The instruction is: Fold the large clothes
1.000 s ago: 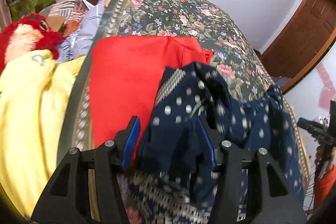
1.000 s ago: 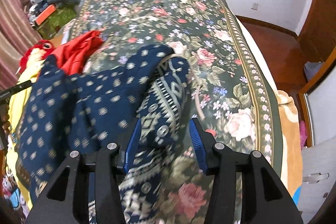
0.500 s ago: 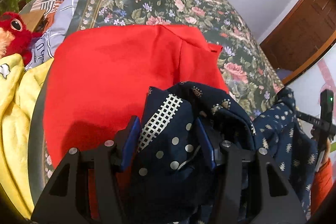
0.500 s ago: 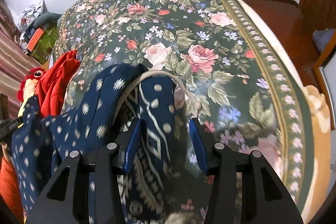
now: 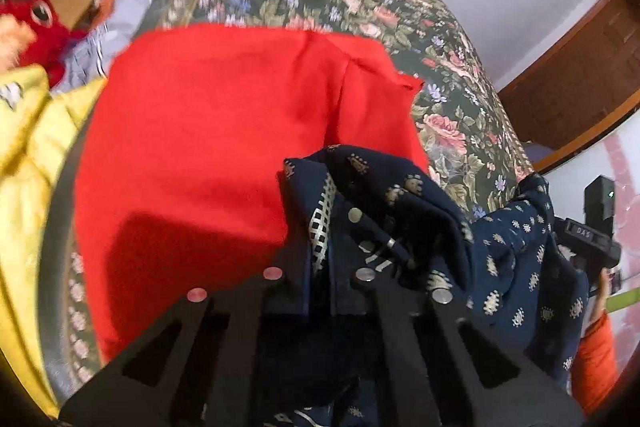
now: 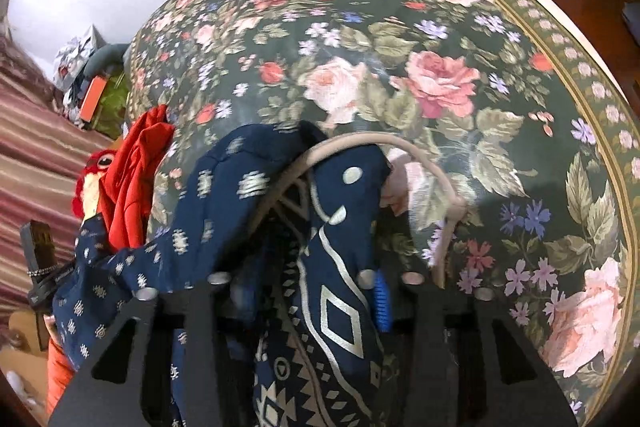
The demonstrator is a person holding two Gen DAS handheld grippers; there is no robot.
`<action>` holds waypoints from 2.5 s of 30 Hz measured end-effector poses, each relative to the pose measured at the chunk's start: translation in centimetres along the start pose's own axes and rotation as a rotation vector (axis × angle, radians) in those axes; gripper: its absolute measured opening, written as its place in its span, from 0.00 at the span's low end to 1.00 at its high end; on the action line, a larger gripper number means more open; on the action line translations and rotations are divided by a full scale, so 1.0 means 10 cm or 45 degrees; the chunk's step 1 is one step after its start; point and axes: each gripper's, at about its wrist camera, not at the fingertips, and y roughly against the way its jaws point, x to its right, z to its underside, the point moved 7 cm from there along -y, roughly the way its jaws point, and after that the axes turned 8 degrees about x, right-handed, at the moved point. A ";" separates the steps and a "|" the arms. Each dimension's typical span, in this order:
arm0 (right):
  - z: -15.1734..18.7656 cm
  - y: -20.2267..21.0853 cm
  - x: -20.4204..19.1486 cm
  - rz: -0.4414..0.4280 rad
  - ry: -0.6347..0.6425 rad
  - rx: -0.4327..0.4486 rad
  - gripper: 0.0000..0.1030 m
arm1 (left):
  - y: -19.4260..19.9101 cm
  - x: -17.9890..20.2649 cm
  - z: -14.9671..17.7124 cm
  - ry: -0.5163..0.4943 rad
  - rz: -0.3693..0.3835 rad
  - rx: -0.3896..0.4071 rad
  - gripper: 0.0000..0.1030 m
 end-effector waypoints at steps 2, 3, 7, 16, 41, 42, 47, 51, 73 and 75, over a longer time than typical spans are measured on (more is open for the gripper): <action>-0.03 0.05 -0.10 0.021 0.065 0.024 0.16 | 0.17 0.07 -0.06 -0.067 -0.071 0.074 0.03; -0.05 0.10 -0.17 0.042 0.111 0.050 0.13 | 0.23 0.09 -0.09 -0.082 -0.082 0.094 0.03; -0.24 0.50 -0.50 0.086 0.269 0.258 0.08 | 0.69 0.25 -0.26 -0.168 -0.141 0.216 0.03; -0.95 1.24 -0.63 0.239 0.363 0.482 0.03 | 1.65 0.30 -0.88 -0.202 -0.240 0.560 0.00; 0.06 0.08 0.12 0.115 0.144 -0.032 0.56 | 0.24 -0.30 -0.08 0.085 0.010 0.077 0.64; 0.07 0.04 0.11 0.079 0.111 -0.043 0.56 | 0.21 -0.26 -0.09 0.088 0.043 0.052 0.64; 0.13 -0.11 0.00 0.098 0.112 -0.026 0.61 | 0.00 -0.18 0.01 0.095 0.075 -0.027 0.64; 0.15 -0.11 -0.08 0.115 0.159 -0.027 0.56 | 0.05 -0.18 0.08 0.155 0.057 0.032 0.58; -0.57 1.00 -1.18 0.039 0.481 0.327 0.04 | 1.45 0.55 -0.52 -0.133 -0.068 0.375 0.01; -0.43 0.81 -1.10 0.110 0.545 0.238 0.04 | 1.39 0.48 -0.50 -0.123 -0.085 0.357 0.01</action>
